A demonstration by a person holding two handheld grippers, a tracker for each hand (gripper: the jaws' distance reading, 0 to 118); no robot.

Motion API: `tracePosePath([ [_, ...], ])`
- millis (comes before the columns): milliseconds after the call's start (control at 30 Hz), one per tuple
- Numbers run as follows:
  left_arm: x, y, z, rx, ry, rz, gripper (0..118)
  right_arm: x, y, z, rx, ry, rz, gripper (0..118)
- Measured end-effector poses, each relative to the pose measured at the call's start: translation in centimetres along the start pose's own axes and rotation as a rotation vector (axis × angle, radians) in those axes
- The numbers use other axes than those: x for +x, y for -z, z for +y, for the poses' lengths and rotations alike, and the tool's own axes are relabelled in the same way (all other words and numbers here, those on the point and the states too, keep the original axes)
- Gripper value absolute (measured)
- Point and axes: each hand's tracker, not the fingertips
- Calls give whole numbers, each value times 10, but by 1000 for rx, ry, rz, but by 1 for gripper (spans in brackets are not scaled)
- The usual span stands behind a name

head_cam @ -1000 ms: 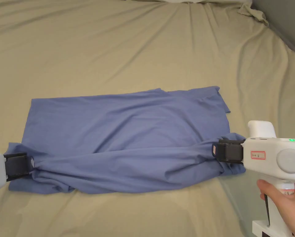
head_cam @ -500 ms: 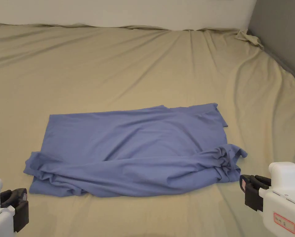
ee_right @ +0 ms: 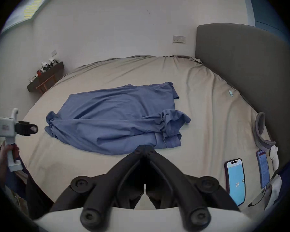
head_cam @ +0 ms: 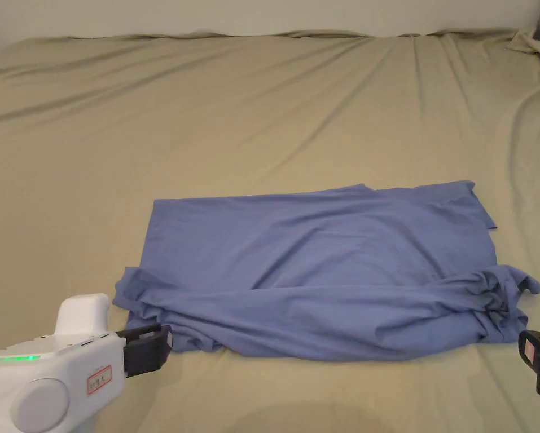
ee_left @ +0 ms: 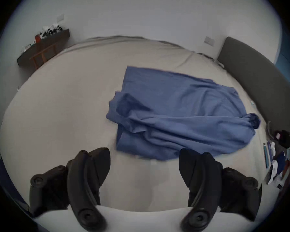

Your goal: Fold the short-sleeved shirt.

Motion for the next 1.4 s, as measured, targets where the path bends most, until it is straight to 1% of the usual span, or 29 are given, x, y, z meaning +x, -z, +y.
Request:
tracePosePath([
  [67,-7,29,2,-63,-15,45,94,-5,3,1,-13,-9,-5,3],
  [133,-12,47,6,-68,-10,26,94,-5,7,3,-23,-10,-4,3],
  [200,-10,57,8,-70,28,34,93,-3,16,3,-36,-16,-8,3],
  [233,-8,61,8,-80,51,32,83,-3,19,4,-42,-17,-10,3],
  [267,-6,63,6,-70,88,58,75,-3,21,5,-45,-17,-9,3],
  [300,-4,60,6,-53,102,73,63,-4,23,6,-45,-17,-10,3],
  [333,1,52,4,-53,86,43,18,-4,25,6,-46,-18,-13,3],
  [367,1,49,4,-30,88,50,7,-4,28,7,-47,-21,-15,3],
  [400,2,49,3,-23,69,7,7,-4,30,7,-50,-23,-19,3],
  [433,3,49,5,-47,74,35,7,-6,33,8,-55,-24,-21,3],
  [533,9,34,8,-17,93,39,7,-2,38,8,-64,-23,-24,3],
  [600,11,23,13,-2,108,41,7,3,39,10,-63,-5,-16,3],
  [633,9,18,15,13,102,28,7,8,38,10,-59,8,-10,26],
  [667,7,16,17,14,85,17,7,15,39,11,-58,30,5,74],
  [700,6,15,18,12,68,8,7,20,42,13,-72,54,19,111],
  [733,7,12,20,9,60,4,7,28,49,12,-114,87,27,118],
  [767,8,12,20,7,67,8,7,36,57,10,-136,97,11,118],
  [833,12,13,20,-4,91,18,7,51,71,8,-118,98,-13,118],
  [900,18,13,20,-10,101,27,7,64,94,7,-183,114,-42,118],
  [1000,18,15,22,-24,93,28,7,71,131,6,-222,86,-65,118],
  [1033,18,16,22,-30,89,26,7,72,141,5,-234,78,-69,116],
  [1067,18,16,22,-32,87,29,7,73,151,5,-251,70,-68,109],
  [1100,18,17,22,-36,86,29,7,70,158,5,-271,65,-45,90],
  [1133,18,19,23,-43,84,29,7,68,162,4,-294,63,6,53],
  [1167,18,20,23,-47,83,25,7,64,156,6,-257,58,-6,42],
  [1200,20,20,23,-52,85,29,7,58,148,10,-235,14,-43,31],
  [1233,19,21,23,-54,85,29,7,51,146,11,-236,-29,-47,29],
  [1267,19,21,24,-55,81,25,7,48,144,13,-243,-50,-60,28],
  [1400,16,15,29,-55,74,14,7,52,130,22,-222,-15,-33,27],
])
